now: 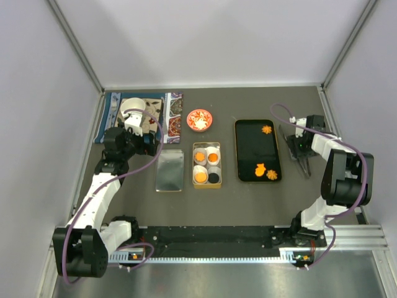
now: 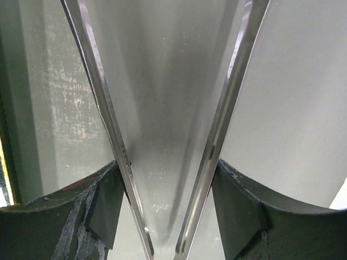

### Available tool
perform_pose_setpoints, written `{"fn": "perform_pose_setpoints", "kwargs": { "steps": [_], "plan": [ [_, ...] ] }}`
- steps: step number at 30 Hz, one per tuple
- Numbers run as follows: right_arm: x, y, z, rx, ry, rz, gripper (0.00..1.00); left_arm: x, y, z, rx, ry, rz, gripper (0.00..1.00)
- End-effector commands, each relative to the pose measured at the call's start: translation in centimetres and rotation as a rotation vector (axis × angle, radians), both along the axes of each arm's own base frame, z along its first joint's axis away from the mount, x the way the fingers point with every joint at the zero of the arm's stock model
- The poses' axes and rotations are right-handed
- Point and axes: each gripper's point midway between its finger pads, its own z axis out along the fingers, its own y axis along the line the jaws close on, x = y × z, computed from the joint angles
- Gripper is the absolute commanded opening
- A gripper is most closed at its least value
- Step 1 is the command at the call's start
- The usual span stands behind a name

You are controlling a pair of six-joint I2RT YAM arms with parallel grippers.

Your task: Pack the cookies

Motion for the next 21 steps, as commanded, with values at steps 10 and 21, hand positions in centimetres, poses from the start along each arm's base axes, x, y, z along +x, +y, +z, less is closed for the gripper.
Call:
{"fn": "perform_pose_setpoints", "kwargs": {
  "steps": [10,21],
  "plan": [
    [-2.0,-0.2,-1.0,0.052,0.081,0.002,0.73,0.1,-0.2,1.8,-0.013,-0.056,-0.008,0.99],
    [-1.5,0.3,5.1,0.083,-0.078,0.017,0.73,0.2,0.0,1.9,-0.006,-0.059,0.003,0.99]
  ]
}}
